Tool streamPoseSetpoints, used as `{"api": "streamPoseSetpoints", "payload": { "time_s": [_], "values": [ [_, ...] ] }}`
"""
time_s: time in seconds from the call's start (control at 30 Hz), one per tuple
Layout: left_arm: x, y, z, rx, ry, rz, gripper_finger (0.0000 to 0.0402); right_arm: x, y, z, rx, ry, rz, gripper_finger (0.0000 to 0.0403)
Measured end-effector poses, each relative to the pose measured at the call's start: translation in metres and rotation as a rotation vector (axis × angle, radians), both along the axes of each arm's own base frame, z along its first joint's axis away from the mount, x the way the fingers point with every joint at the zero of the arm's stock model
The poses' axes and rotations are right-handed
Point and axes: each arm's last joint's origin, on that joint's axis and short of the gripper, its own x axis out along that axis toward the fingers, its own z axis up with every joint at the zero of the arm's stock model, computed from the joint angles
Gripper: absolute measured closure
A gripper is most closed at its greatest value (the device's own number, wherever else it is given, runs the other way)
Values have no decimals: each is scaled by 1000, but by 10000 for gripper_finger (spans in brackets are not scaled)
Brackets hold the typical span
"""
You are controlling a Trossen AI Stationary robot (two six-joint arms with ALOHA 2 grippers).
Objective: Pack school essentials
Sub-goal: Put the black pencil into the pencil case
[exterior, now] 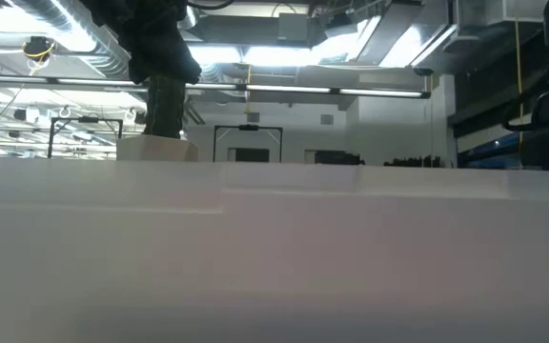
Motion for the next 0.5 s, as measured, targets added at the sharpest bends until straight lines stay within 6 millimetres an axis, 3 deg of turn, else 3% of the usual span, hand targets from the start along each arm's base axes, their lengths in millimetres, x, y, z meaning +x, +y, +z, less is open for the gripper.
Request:
{"api": "streamPoseSetpoints", "payload": {
  "time_s": [0.27, 0.5],
  "values": [
    [0, 0, 0, 0, 1, 0, 318, 28, 13, 37, -55, -214, 48, 381],
    [0, 0, 0, 0, 0, 0, 318, 62, 26, 77, -95, -489, 229, 381]
  ]
}}
